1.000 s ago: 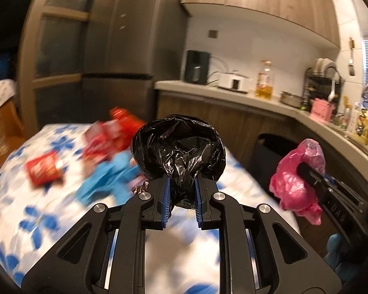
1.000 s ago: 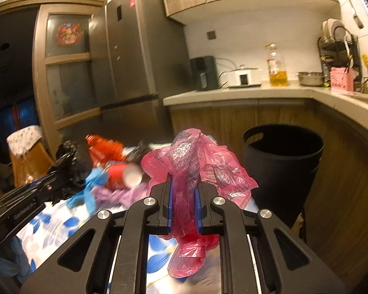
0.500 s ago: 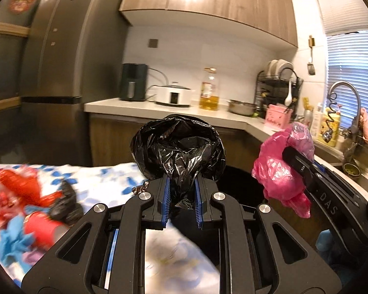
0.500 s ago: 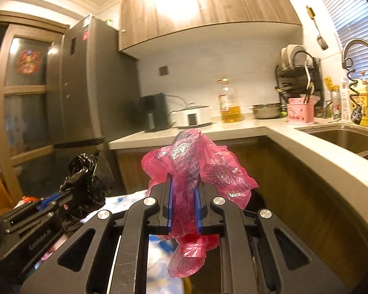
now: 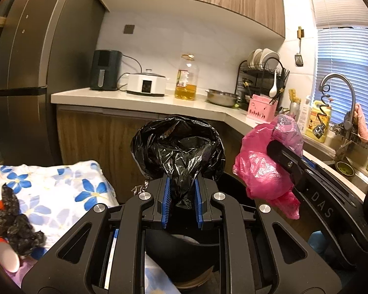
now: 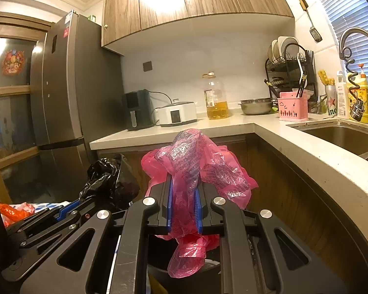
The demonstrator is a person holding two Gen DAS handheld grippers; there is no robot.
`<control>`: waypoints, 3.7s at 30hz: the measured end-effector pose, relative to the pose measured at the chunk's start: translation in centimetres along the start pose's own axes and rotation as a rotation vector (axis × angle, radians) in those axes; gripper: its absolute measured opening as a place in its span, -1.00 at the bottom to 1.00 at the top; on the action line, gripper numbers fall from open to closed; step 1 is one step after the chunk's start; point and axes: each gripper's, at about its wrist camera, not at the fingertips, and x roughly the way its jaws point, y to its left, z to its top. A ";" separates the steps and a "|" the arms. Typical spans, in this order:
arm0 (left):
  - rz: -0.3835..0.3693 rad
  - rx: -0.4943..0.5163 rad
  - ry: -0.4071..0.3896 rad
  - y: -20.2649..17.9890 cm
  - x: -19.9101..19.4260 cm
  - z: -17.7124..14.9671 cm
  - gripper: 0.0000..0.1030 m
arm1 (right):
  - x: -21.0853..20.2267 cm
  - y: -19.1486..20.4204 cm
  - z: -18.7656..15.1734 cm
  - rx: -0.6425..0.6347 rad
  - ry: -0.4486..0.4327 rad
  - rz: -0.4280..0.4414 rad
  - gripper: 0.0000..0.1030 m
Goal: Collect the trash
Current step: 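Carry both bags over the black bin and open both tools to drop them, then move both open tools back from the bin to the table, then grasp the blue glove with the left tool while the right tool grasps the purple glove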
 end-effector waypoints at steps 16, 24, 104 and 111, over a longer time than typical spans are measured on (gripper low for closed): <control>-0.031 -0.005 0.066 0.1 4.1 -0.5 -0.55 | 3.0 -1.1 -0.1 0.030 0.034 0.001 -0.45; -0.035 -0.015 0.096 0.7 5.2 -1.1 0.04 | 4.2 -2.1 -0.1 0.065 0.063 0.005 -0.24; 0.601 -0.121 -0.051 14.0 -23.3 -8.3 0.88 | -10.5 14.0 -7.6 -0.074 0.133 0.124 0.59; 0.694 -0.169 -0.035 19.2 -25.3 -10.8 0.88 | -9.4 18.0 -10.5 -0.105 0.197 0.235 0.59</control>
